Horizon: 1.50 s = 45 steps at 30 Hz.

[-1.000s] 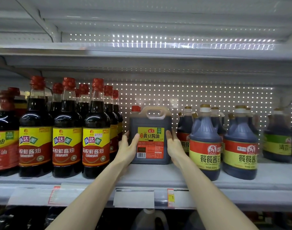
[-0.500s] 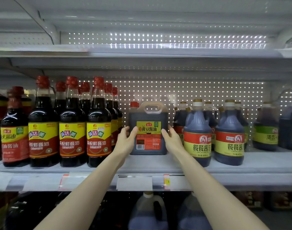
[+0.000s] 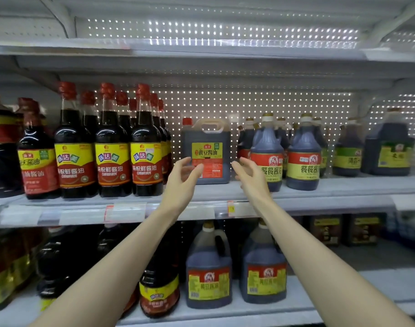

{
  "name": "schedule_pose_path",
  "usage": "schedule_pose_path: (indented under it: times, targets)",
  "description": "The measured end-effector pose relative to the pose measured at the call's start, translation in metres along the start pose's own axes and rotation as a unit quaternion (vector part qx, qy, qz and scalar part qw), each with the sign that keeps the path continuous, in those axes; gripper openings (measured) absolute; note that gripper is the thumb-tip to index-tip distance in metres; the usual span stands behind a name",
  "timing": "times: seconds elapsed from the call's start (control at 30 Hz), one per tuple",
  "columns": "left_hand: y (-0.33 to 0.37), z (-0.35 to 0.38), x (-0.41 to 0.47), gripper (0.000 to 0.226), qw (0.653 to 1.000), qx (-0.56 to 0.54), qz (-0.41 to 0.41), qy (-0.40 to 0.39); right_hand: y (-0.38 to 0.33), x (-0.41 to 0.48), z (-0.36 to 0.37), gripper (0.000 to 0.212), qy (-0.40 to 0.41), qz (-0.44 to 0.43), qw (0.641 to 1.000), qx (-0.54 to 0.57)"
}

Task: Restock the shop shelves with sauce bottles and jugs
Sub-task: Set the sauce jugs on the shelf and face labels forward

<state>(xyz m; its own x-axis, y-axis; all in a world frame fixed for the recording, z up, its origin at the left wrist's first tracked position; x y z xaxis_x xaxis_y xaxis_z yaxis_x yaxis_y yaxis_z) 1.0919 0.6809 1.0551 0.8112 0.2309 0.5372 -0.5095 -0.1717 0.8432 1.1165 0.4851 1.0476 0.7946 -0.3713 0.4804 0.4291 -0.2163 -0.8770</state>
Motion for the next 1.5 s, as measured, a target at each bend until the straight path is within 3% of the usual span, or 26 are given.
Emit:
schedule_pose_path:
  times: [0.33, 0.7, 1.17, 1.5]
  targets:
    - [-0.008, 0.002, -0.085, 0.048, 0.999, 0.017, -0.023, -0.028, 0.009, -0.066, -0.050, 0.033, -0.020, 0.000, 0.999, 0.028]
    - [-0.068, 0.037, -0.209, 0.045, 0.991, 0.039, -0.127, 0.001, 0.091, -0.142, -0.121, 0.039, -0.096, 0.047, 0.994, -0.004]
    - [-0.244, 0.116, -0.356, 0.037, 0.949, 0.071, -0.298, -0.080, 0.308, -0.241, -0.211, 0.020, -0.068, 0.234, 0.967, -0.072]
    - [-0.439, 0.150, -0.502, 0.043, 0.873, 0.084, -0.460, -0.142, 0.511, -0.354, -0.264, 0.012, -0.017, 0.368, 0.917, -0.157]
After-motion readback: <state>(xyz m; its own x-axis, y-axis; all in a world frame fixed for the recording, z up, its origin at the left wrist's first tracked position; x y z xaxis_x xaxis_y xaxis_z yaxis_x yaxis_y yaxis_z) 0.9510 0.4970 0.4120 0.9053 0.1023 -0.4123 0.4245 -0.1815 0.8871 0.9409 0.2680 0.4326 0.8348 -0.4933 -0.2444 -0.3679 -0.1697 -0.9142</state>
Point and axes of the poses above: each hand's wrist, its own x-axis towards the middle knuckle, its own z-axis out of the palm, y = z × x, the point moved 8 cm from there along x, towards the middle knuckle, and after that the axes turned 9 degrees about y, right-handed, at the moved point
